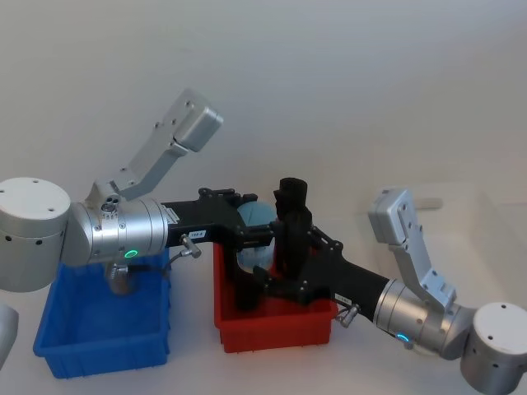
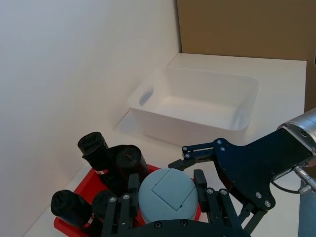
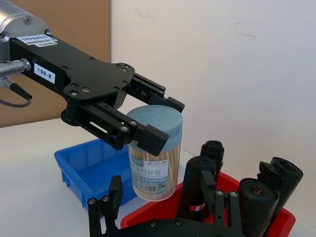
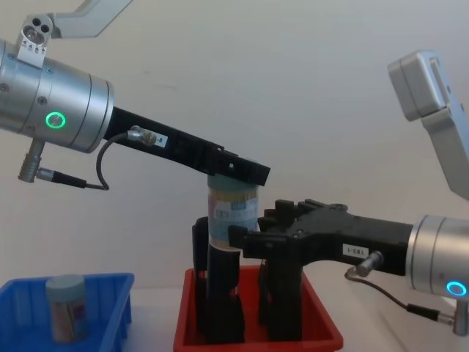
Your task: Pick the cotton swabs from the blue box and place them into the white box.
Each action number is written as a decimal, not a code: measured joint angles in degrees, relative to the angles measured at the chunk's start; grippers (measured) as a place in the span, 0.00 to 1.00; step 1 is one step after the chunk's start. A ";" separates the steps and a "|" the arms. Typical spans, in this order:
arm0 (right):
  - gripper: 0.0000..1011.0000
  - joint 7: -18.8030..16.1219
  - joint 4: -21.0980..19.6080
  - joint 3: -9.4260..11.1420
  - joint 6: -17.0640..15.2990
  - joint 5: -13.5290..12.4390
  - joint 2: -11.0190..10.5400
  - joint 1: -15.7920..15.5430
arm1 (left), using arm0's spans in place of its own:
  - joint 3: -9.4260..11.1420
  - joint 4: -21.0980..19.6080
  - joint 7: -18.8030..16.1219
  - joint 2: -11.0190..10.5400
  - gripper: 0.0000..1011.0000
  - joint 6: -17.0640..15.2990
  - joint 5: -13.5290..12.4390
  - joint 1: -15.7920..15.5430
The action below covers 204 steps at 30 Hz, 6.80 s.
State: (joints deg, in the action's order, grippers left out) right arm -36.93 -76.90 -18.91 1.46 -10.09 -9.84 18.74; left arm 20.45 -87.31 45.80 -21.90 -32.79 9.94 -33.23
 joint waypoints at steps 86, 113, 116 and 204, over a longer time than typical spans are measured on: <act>0.63 -3.37 8.44 2.03 4.41 -5.87 -1.91 4.70 | 0.00 0.00 0.00 -0.01 0.99 0.00 0.00 0.00; 0.63 17.21 -3.65 7.25 2.23 -9.61 -8.64 -5.65 | 0.00 0.00 0.01 0.00 0.99 0.00 0.00 0.00; 0.63 19.23 -4.45 7.67 1.66 -9.91 -9.06 -6.41 | 0.00 0.00 0.01 -0.01 0.99 0.00 0.00 0.00; 0.99 35.04 -18.69 10.24 -5.48 -9.73 -11.69 -17.31 | 0.43 -0.42 -3.57 0.00 0.99 2.53 0.08 1.59</act>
State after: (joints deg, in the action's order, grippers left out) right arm -1.89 -95.59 -8.67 -4.02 -19.82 -21.53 1.43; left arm 20.88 -87.73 42.22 -21.90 -30.26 10.02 -31.64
